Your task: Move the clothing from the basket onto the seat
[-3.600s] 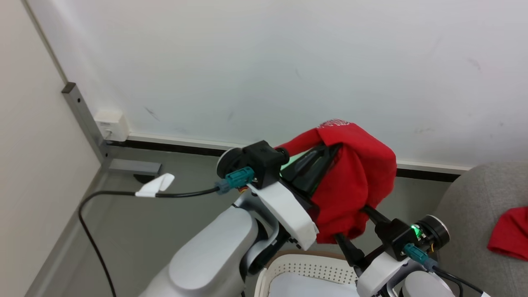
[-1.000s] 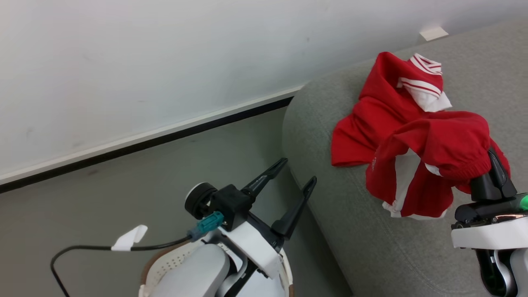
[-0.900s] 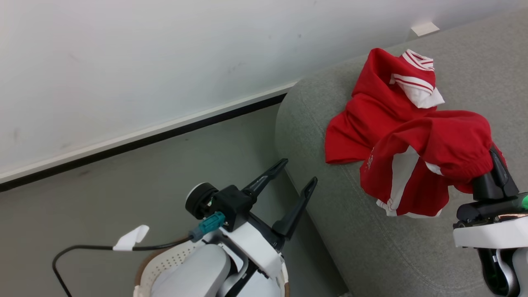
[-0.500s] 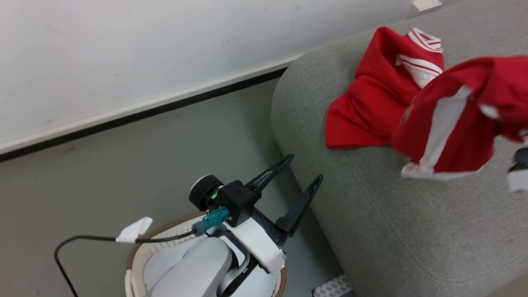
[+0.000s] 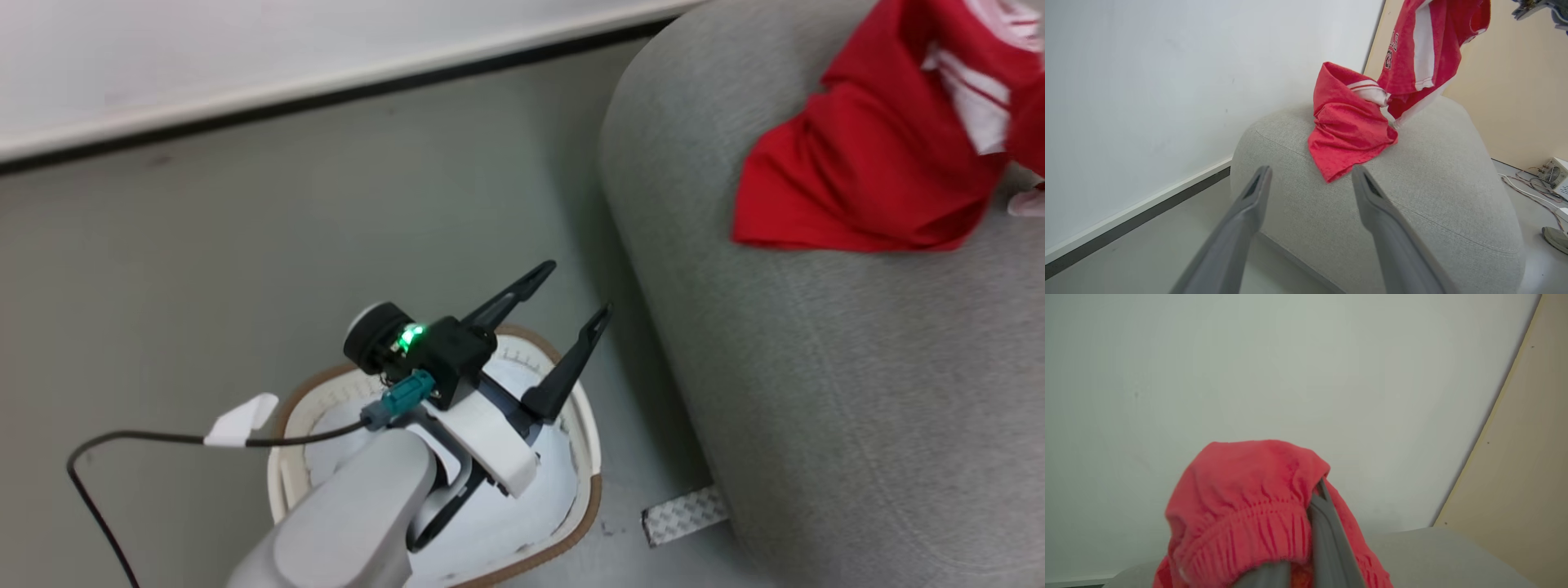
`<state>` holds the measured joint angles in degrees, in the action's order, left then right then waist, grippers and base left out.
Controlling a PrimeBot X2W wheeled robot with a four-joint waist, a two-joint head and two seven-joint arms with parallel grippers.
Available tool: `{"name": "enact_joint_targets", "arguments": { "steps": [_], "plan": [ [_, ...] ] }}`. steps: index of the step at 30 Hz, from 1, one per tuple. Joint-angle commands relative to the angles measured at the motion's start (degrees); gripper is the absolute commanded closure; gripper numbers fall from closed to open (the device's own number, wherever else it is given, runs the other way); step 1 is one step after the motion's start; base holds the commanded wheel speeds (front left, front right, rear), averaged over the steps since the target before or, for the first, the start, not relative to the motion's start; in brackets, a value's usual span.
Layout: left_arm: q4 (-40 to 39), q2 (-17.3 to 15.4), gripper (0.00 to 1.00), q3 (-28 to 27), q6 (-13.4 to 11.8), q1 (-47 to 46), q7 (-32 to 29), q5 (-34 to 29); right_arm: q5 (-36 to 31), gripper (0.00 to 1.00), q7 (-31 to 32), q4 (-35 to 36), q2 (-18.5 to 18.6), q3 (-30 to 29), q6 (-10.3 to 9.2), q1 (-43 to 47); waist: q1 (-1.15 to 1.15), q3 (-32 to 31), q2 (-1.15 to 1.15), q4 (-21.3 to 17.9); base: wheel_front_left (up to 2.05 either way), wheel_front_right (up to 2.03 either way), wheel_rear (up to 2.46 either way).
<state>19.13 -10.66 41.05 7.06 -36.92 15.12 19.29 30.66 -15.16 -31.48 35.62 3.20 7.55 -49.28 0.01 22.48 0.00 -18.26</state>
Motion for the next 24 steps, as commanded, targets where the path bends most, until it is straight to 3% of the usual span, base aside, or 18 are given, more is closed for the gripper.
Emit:
{"name": "enact_joint_targets", "arguments": {
  "steps": [1,14,24],
  "plan": [
    [0.06,-0.62,0.00,-0.09,0.13,-0.94,-0.01,-0.25,-0.10,1.00,0.04,-1.92,0.71,0.93,-0.13,-1.22,-0.01,2.93,0.00,1.90,0.00,0.00,0.00],
    [-0.26,-1.31,0.00,0.64,-0.15,-3.31,-0.40,-0.68,-1.10,1.00,3.37,-25.30,1.82,11.53,-0.13,-8.86,-0.01,8.80,0.00,6.25,0.00,0.00,0.00],
    [-1.84,-2.91,0.00,0.19,-1.05,-4.29,-0.77,-0.84,-0.19,1.00,6.39,-31.75,1.08,17.85,-0.13,-10.42,-0.01,11.93,0.00,7.30,0.00,0.00,0.00]
  ]
}}
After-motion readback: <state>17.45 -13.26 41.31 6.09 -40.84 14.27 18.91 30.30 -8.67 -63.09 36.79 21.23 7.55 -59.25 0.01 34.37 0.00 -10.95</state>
